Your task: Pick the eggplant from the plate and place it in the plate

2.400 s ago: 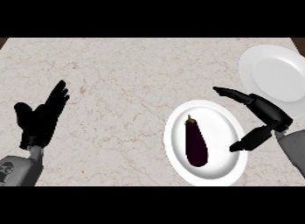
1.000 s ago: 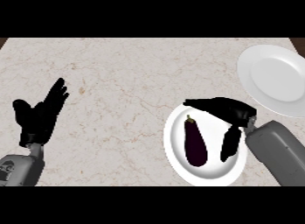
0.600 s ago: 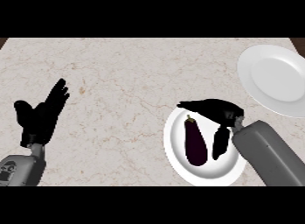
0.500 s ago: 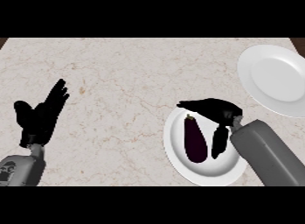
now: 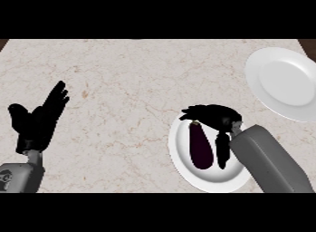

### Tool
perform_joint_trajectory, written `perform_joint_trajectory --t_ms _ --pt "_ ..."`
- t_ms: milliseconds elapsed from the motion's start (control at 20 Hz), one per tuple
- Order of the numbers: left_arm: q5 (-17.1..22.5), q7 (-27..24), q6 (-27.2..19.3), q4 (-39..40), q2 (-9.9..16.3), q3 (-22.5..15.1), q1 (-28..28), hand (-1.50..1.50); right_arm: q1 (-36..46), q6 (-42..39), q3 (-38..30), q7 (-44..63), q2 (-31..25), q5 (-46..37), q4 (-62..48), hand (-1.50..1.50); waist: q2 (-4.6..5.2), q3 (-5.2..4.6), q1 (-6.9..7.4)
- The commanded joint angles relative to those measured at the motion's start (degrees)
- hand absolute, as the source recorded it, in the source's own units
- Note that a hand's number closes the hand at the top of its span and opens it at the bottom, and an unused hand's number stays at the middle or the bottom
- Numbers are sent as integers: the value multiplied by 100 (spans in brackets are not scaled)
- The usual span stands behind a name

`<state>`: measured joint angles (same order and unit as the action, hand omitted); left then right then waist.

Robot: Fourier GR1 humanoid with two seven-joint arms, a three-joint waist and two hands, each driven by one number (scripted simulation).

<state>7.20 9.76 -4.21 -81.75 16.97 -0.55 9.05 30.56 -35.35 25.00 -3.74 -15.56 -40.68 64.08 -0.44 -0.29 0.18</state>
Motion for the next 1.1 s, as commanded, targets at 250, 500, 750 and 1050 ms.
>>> perform_joint_trajectory --t_ms 250,500,750,1050 --pt "-111 106 27 14 -74 77 86 0 -625 61 436 -612 219 -323 291 150 40 30 -15" --pt "-93 -159 227 113 -3 225 -103 0 -802 -34 142 -554 235 -244 663 150 35 28 -33" --pt "-142 -161 231 181 -190 197 -87 0 -527 916 -337 -309 344 -689 840 150 40 29 -17" --pt "-220 -327 140 333 -217 223 -66 0 -273 2472 -1234 985 767 -1078 885 150 52 28 -55"
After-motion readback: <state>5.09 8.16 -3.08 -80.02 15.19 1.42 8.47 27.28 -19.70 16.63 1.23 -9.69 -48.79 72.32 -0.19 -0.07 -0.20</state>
